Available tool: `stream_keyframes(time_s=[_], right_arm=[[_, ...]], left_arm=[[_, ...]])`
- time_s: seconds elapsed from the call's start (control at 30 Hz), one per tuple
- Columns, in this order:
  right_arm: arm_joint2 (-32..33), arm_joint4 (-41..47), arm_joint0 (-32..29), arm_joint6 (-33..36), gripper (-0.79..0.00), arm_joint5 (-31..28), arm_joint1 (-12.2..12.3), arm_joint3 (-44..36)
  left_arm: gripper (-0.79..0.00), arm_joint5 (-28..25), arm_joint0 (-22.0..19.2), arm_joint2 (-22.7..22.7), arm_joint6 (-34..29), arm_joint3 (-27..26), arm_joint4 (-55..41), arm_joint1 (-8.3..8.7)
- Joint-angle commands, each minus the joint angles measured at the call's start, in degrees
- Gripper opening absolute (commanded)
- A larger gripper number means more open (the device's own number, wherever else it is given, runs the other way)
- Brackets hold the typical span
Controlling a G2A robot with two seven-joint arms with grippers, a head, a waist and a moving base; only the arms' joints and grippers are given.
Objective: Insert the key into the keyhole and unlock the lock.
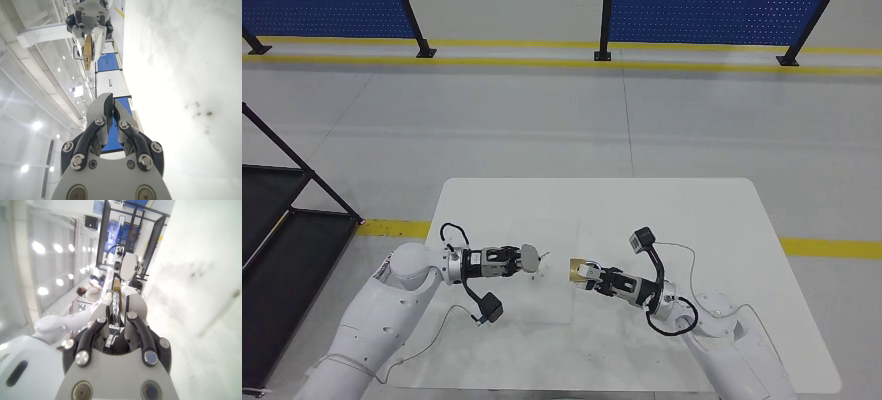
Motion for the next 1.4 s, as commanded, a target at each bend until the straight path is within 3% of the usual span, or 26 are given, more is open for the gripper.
stream_keyframes(time_s=[0.0,0.27,0.47,0.73,1.37], right_arm=[[0.1,1.4,0.7,1.4,-0.785,1.9,0.0,0.3],[0.7,4.3,4.0,7.9,-0.785,5.0,0.3,1.8],[0.4,3.1,6.2,11.1,-0.785,5.9,0.4,2.9],[-0.7,0.7,7.3,12.5,-0.785,4.5,0.4,3.6],[-2.5,3.7,8.0,15.3,-0.785,4.0,0.4,5.8]], left_arm=[[-0.785,2.4,-0.2,-0.8,2.2,-0.1,1.4,0.37],[-0.785,10.6,1.2,-3.1,9.5,-2.4,2.2,1.6],[-0.785,11.5,0.5,-2.0,14.9,-2.5,-2.2,1.82],[-0.785,11.2,-0.6,1.1,15.3,-5.2,-2.2,2.25],[-0.785,14.1,-4.2,7.4,12.3,-4.4,-1.6,3.07]])
